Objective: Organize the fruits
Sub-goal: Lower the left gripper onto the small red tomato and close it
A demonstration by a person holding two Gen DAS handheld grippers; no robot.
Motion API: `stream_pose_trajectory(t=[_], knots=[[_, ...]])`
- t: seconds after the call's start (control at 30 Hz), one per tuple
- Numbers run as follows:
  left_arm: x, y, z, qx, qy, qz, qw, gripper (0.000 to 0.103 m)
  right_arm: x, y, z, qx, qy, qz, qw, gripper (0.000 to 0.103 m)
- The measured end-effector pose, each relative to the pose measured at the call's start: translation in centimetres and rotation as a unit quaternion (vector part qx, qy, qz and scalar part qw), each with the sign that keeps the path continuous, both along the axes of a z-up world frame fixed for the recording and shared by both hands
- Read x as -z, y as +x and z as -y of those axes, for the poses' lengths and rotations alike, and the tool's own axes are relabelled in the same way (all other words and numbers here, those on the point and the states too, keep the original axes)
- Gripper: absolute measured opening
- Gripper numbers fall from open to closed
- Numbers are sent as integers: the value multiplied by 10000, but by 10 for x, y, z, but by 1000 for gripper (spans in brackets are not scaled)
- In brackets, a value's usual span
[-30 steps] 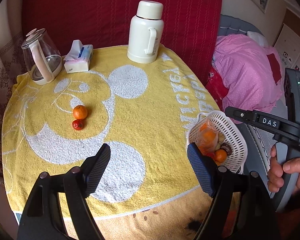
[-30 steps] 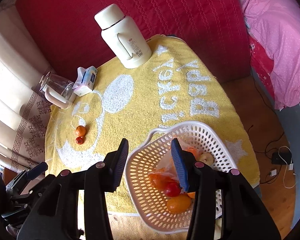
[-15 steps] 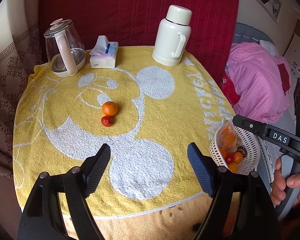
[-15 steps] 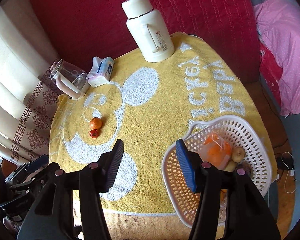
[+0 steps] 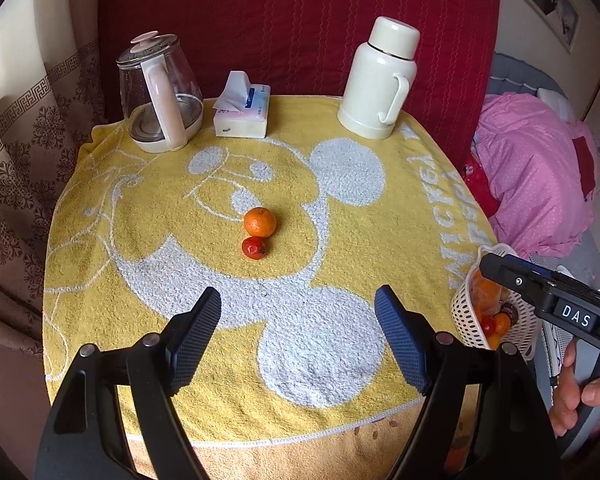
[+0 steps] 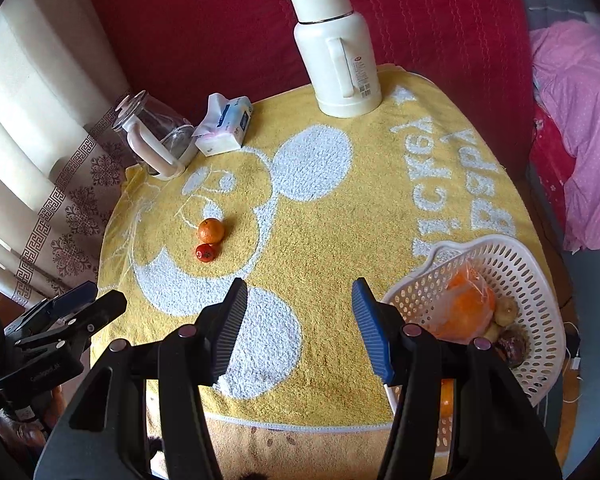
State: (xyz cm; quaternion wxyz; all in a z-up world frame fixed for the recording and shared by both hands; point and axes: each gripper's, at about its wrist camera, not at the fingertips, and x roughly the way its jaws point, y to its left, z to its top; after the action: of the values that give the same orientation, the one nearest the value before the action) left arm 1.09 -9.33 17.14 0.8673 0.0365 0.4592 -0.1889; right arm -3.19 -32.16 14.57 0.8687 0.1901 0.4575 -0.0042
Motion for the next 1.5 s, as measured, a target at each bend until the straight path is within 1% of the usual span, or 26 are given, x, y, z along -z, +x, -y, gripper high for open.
stream_pose_trajectory(t=[0.4,0.47,0.57,0.67,0.73,0.77,0.83,1.0,1.13,1.17,1.2,1.23,1.27,1.33,1.4,1.5], knots=[[13,18,-13,-232,-95,-191,9995,79,6,8,-18,-224,-120,-176,9995,56],[17,23,-17,-251,-150,-255,9992,79,8,10,-20,-253,-118,-220,9994,56],[26,35,-29,-428,-280,-386,9979,77,11,12,-21,-272,-119,-275,9992,56],[37,48,-40,-618,-441,-620,9952,71,13,14,-21,-286,-114,-336,9990,56],[44,55,-43,-654,-436,-675,9946,65,15,14,-20,-289,-103,-369,9988,57],[47,58,-42,-645,-407,-702,9946,63,16,15,-20,-292,-94,-386,9988,57],[53,64,-40,-593,-375,-755,9947,60,18,16,-20,-305,-82,-418,9986,57],[69,82,-26,-399,-357,-850,9949,58,22,20,-22,-369,-50,-496,9981,57],[89,100,-14,-241,-246,-957,9948,48,27,22,-24,-421,-45,-567,9975,57],[96,105,-12,-230,-221,-1020,9943,48,28,22,-25,-426,-55,-584,9974,57],[103,110,-12,-249,-198,-1102,9934,45,29,23,-25,-433,-84,-601,9972,57],[111,116,-12,-286,-214,-1227,9918,40,30,23,-25,-445,-111,-621,9970,57],[118,121,-13,-318,-269,-1356,9899,39,32,23,-24,-443,-122,-640,9969,57],[129,128,-15,-390,-307,-1515,9872,37,35,24,-22,-411,-112,-688,9967,57],[135,132,-14,-377,-278,-1556,9867,35,38,25,-20,-361,-84,-738,9966,57],[137,137,-11,-333,-336,-1586,9862,35,44,26,-18,-320,-53,-809,9962,57]])
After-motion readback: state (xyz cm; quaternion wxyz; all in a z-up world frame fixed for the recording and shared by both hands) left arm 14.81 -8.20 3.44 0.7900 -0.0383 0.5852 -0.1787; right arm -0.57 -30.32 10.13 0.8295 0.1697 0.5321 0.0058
